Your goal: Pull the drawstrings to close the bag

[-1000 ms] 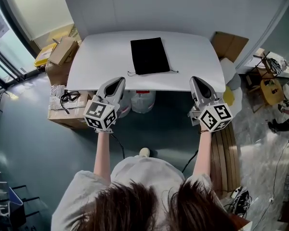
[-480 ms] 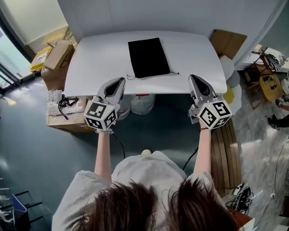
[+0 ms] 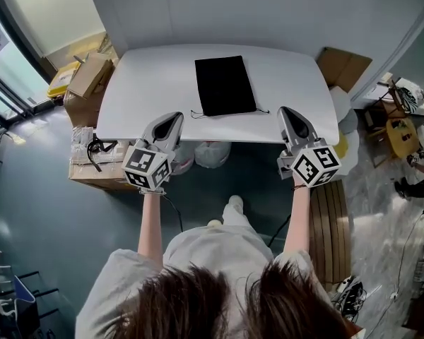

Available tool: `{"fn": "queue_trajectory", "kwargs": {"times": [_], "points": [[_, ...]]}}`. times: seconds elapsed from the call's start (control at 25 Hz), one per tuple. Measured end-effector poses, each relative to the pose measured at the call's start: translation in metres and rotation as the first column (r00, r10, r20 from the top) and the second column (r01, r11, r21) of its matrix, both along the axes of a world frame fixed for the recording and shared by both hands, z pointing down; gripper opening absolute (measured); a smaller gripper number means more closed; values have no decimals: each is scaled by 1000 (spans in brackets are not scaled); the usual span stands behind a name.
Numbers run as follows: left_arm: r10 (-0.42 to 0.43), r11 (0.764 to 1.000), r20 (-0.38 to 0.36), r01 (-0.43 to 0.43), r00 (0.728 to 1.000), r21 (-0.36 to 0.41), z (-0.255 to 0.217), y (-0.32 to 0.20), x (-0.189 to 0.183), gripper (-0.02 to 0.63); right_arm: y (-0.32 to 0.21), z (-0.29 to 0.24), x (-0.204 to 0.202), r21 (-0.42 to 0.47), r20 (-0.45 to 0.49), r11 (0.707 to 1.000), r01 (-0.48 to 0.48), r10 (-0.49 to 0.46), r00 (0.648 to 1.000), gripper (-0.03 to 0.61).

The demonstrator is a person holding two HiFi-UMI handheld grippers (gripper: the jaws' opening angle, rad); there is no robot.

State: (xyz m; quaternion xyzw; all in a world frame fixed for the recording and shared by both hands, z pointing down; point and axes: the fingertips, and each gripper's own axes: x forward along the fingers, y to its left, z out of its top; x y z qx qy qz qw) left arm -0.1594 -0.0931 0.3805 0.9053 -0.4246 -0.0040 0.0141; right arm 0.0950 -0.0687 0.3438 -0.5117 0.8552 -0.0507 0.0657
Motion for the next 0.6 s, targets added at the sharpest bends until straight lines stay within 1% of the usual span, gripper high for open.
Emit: {"fn": "queue_trajectory", "kwargs": {"times": [0.2,0.6], "points": [[-38,999,-4,38,999,-6,2,-20,2,-6,-30,1,4,-3,15,999,39,-39,999,12],[-104,995,-15,104,994,-5,-1,-71,18,-6,-104,-4,16,-5,-3,993,121,-121,993,11]]}}
